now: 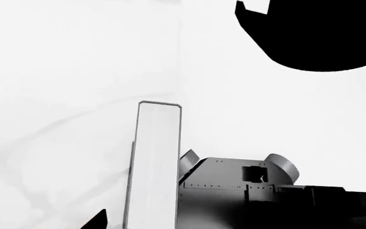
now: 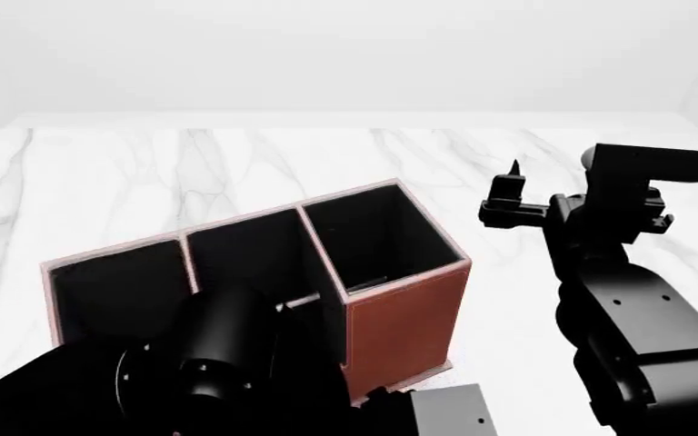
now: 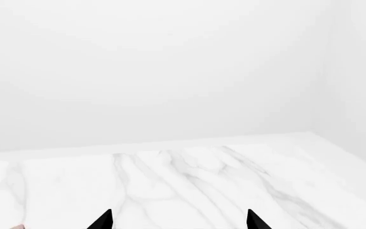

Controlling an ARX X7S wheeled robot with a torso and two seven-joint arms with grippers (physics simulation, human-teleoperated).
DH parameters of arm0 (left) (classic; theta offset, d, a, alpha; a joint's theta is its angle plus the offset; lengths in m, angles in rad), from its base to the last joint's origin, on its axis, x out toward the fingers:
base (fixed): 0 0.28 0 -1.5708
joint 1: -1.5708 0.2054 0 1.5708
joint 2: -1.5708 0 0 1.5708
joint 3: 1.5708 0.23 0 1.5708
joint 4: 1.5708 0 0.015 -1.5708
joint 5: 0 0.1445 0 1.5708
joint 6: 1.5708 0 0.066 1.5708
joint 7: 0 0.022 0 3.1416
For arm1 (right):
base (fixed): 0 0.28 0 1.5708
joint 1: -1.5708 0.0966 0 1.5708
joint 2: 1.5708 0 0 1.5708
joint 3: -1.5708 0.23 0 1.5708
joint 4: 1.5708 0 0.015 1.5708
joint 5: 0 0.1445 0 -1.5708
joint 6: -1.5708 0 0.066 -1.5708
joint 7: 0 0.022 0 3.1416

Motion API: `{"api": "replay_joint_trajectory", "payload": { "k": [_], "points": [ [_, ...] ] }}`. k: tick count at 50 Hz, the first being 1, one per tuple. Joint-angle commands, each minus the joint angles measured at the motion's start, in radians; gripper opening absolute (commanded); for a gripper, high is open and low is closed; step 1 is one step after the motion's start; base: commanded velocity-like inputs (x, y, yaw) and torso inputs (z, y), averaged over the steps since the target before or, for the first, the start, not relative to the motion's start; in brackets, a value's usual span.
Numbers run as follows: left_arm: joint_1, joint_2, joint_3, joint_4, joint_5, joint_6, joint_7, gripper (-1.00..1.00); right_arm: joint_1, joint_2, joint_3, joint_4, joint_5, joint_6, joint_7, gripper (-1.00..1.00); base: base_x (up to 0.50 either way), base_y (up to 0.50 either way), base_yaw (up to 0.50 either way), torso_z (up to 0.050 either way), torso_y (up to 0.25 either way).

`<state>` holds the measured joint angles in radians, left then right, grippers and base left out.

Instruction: Pick up the book and place it in the left compartment of the caddy.

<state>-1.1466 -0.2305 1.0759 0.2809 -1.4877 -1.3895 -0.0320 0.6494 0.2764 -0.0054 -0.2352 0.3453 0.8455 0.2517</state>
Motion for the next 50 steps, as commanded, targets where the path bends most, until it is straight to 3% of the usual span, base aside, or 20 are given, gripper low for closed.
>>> {"api": "replay_joint_trajectory", "payload": {
  "k": [1,19,40,41,50],
  "points": [
    [0.014,0.009,0.047,-0.019,0.058,0.028,0.057,1.0,-0.006,0.001,0.001,0.009,0.004,-0.011,0.0,1.0,0.0,0.0,0.0,0.0,0.0],
    [0.02,-0.016,0.076,-0.063,0.091,0.056,0.085,1.0,-0.013,0.005,0.003,0.019,0.009,-0.021,0.005,1.0,0.0,0.0,0.0,0.0,0.0],
    [0.021,-0.018,0.152,-0.16,0.196,0.114,0.196,1.0,-0.031,0.007,0.009,0.025,0.021,-0.042,0.004,1.0,0.0,0.0,0.0,0.0,0.0],
    [0.02,-0.018,0.154,-0.16,0.198,0.115,0.198,-1.0,-0.031,0.007,0.008,0.025,0.021,-0.043,0.004,1.0,0.0,0.0,0.0,0.0,0.0],
    [0.022,-0.021,0.157,-0.163,0.194,0.119,0.193,-1.0,-0.032,0.007,0.01,0.023,0.027,-0.044,0.007,1.0,0.0,0.0,0.0,0.0,0.0]
  ]
}}
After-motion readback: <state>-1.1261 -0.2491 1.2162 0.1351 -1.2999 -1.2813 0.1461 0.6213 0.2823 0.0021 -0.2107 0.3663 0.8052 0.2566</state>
